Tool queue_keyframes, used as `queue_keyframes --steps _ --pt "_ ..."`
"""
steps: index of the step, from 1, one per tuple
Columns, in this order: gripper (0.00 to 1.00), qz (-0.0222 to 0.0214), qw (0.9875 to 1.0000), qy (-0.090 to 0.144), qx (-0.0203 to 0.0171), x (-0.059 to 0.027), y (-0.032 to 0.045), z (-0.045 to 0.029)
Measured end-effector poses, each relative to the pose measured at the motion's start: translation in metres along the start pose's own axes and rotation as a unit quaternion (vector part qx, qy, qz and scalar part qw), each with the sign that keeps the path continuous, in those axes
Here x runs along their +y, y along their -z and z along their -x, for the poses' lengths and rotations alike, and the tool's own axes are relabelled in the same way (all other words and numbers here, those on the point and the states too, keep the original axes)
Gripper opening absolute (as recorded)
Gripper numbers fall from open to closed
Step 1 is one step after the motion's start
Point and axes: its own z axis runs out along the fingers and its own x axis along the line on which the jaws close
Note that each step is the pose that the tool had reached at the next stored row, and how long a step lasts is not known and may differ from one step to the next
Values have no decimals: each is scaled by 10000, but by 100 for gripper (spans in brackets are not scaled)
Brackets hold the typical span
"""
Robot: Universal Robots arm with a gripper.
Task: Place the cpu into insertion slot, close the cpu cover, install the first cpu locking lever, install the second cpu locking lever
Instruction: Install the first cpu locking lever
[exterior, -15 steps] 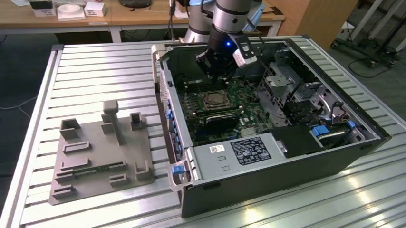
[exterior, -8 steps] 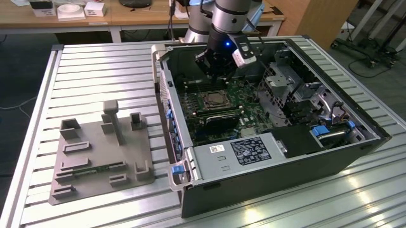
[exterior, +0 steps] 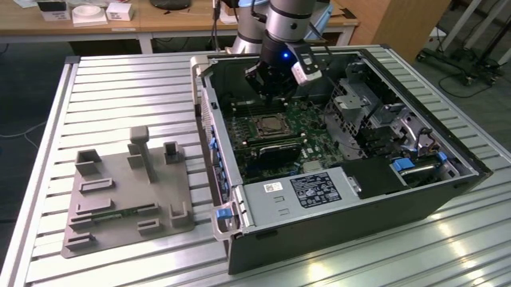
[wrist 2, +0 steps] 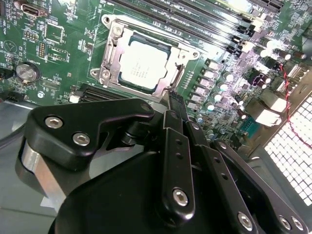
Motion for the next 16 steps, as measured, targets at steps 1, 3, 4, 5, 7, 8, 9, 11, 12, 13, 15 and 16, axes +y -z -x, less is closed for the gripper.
queue_keyframes --steps 1,3,4,5,7,8,9,11,12,13,15,16 --pt "10 0 10000 0 0 0 0 -2" --pt "10 0 10000 0 0 -1 0 -7" --pt "10 0 10000 0 0 -1 0 -9" --pt "10 0 10000 0 0 -2 0 -11" --pt "10 0 10000 0 0 -3 0 -16" --pt "10 0 10000 0 0 -3 -1 -18" --pt "10 0 10000 0 0 -3 -1 -20" --pt "10 0 10000 0 0 -4 -1 -25" --pt "10 0 10000 0 0 -4 -1 -27" --pt "10 0 10000 0 0 -5 -1 -29" --pt "10 0 10000 0 0 -5 -1 -34" --pt "10 0 10000 0 0 -6 -1 -36"
